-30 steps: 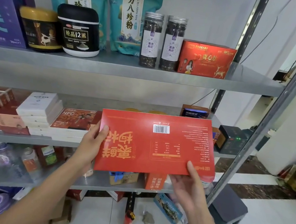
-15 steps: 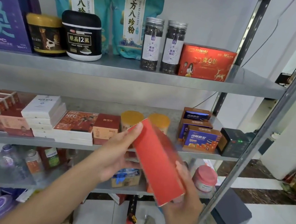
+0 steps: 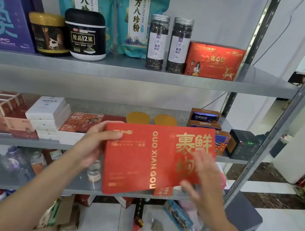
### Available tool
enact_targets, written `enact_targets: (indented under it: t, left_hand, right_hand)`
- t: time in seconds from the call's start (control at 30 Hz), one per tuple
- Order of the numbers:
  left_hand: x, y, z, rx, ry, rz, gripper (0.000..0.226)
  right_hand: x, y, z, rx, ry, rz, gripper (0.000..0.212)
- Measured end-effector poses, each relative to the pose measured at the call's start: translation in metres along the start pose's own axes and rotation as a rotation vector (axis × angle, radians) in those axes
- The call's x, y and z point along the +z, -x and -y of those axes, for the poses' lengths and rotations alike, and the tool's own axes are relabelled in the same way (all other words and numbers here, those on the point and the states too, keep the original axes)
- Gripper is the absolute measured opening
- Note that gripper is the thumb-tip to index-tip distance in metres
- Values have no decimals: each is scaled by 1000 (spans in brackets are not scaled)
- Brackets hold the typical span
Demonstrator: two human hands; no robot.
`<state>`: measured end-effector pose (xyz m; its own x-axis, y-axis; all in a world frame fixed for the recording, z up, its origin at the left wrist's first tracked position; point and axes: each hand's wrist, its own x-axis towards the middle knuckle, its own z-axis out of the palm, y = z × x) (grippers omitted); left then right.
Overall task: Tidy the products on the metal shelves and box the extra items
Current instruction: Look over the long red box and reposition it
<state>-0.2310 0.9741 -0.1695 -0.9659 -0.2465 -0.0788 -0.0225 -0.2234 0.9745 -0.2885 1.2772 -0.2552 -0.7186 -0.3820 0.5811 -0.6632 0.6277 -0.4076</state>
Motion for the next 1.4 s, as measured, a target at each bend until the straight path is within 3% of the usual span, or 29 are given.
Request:
enact_targets:
  t: [0.1, 0.2, 0.3, 0.4, 0.47, 0.53, 0.63, 0.8, 0.97, 1.1, 1.2, 1.4]
  left_hand:
    - [-22, -8, -5, 101, -17, 108, 66]
    - [-26, -11, -4, 142, -98, 216, 68]
    - [-26, -13, -10, 160, -246, 285, 68]
    - [-26, -18, -20, 196, -520, 317, 61]
    - [-28, -27, -19, 285, -832, 190, 58]
    - [-28, -35, -14, 383, -1010, 36, 66]
    - [-26, -43, -7, 432, -888, -78, 75]
    - [-29, -60, 1, 346, -634, -204, 76]
    - [-31, -98, 3, 190, -477, -305, 92]
    - [-36, -143, -2, 173, -351, -304, 82]
    - [-43, -180, -3, 159, -341, -326, 75]
    - [-77, -257, -7, 49, -505, -333, 72]
  right_hand:
    - [-35, -37, -20, 678, -342, -5, 85]
    - [-48, -65, -25, 888, -648, 230, 68]
    - [-46, -76, -25, 861, -733, 264, 65]
    - [-39, -85, -37, 814, -822, 79, 65]
    - [-38, -92, -44, 732, -903, -34, 57]
    - [-39, -98, -49, 642, -939, -60, 68]
    - [-38, -108, -56, 577, -956, 21, 89]
    - [-11, -133, -63, 474, -979, 81, 90]
    - [31, -161, -71, 460, -973, 23, 70]
    - [59, -203, -81, 475, -953, -9, 56]
    - [84, -237, -84, 467, -948, -28, 53]
    - [133, -283, -89, 643, -789, -102, 58]
